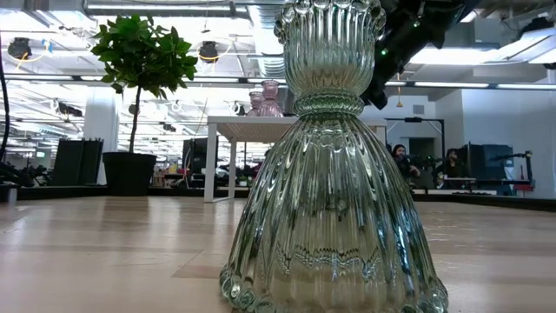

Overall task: Pick & Place candle stick holders
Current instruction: Adjust the bottom black candle holder, then put the green candle holder on the shelf

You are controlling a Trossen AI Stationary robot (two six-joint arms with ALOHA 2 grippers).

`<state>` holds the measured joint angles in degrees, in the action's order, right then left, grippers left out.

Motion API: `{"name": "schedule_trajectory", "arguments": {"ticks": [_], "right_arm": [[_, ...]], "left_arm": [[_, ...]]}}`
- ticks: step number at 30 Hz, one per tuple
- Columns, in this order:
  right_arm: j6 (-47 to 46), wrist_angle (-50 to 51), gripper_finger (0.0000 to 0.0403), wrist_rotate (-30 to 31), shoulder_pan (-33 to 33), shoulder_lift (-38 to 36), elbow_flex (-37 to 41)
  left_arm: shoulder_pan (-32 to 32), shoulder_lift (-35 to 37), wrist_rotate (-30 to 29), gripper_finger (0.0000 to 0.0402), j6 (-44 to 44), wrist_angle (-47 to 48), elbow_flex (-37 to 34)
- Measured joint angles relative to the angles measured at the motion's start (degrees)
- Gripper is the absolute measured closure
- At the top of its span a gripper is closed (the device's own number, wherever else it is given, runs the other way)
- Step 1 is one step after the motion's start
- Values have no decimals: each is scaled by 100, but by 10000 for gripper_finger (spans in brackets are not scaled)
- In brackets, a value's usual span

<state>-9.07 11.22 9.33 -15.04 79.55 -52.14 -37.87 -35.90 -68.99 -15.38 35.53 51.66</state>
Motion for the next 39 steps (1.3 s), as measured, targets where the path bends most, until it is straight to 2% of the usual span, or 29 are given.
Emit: {"name": "schedule_trajectory", "arguments": {"ticks": [6,13,31,36,39], "right_arm": [[15,-33,403,10,-107,5,0],[24,-536,403,-66,-111,342,-9],[200,-633,403,-21,-207,420,-212],[-29,-576,403,-225,-25,283,-243],[-23,-505,403,-153,214,245,-334]], "left_arm": [[0,-2,0,400,-2,0,2],[0,-2,0,400,-4,-1,2],[0,-4,0,400,-7,-51,2],[2,-4,0,400,-7,-87,2],[2,-7,0,400,-7,-93,2]]}}
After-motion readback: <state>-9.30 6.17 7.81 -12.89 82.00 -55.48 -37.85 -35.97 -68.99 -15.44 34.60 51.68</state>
